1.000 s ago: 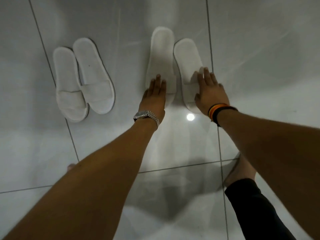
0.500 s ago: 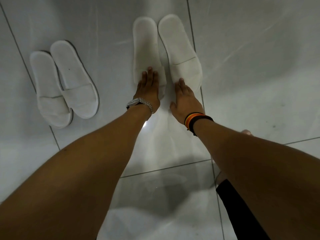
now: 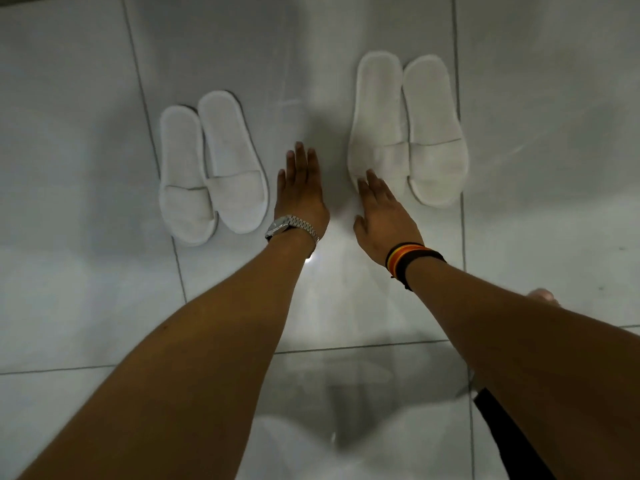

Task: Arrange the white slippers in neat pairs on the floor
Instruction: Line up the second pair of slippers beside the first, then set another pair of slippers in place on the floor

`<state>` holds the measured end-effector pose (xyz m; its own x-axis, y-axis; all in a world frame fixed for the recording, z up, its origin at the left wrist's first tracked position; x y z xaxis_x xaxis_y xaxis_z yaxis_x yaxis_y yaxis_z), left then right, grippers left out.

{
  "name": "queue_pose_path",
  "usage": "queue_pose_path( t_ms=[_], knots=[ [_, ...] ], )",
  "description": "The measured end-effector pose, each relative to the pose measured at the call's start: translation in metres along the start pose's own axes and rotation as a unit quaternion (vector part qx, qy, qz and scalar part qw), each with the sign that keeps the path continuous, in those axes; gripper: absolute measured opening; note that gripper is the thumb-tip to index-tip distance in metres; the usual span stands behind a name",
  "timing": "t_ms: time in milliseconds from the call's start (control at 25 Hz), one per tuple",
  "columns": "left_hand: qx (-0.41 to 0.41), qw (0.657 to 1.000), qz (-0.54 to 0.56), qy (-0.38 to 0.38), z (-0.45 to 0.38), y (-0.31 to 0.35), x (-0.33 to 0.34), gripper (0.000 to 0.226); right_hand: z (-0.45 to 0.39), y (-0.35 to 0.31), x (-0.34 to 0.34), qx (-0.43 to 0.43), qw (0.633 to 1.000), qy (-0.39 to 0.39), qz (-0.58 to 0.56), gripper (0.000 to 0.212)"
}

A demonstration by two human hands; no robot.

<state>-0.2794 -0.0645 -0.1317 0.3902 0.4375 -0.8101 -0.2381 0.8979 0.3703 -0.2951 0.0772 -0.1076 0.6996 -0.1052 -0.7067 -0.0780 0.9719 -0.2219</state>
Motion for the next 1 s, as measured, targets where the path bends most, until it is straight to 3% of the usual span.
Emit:
queue_pose_path(
  t_ms=[160, 320, 600, 800, 1000],
  knots=[
    [-0.095, 0.995, 0.003, 0.016, 0.047, -0.117, -0.02, 0.097, -0.008, -0.091, 0.04, -0.082, 0.995, -0.029, 0.048, 0.068],
    [-0.11, 0.991, 0.065, -0.029, 0.084, -0.198, -0.004, 0.082, -0.017, -0.171, 0.097, -0.128, 0.983, -0.083, 0.099, 0.07],
    [-0.159, 0.981, 0.111, -0.01, 0.119, -0.314, -0.03, 0.079, -0.002, -0.29, 0.162, -0.155, 0.975, -0.105, 0.119, 0.069],
    [-0.19, 0.972, 0.137, -0.003, 0.132, -0.377, -0.062, 0.084, 0.009, -0.354, 0.192, -0.182, 0.966, -0.113, 0.142, 0.069],
    [-0.227, 0.96, 0.167, 0.013, 0.133, -0.399, -0.078, 0.085, 0.013, -0.37, 0.202, -0.199, 0.961, -0.109, 0.16, 0.069]
  ],
)
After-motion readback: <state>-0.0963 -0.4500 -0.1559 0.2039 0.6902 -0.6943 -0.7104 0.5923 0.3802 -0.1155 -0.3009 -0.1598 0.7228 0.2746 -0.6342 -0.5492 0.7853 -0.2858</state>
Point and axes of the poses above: each hand's wrist, its own z-axis away from the middle knuckle, its own x-axis out of the palm, y = z × x, the point moved 9 cm from there along -z, towards the middle knuckle, and after that the axes turned 15 degrees about x, right-handed, at the moved point
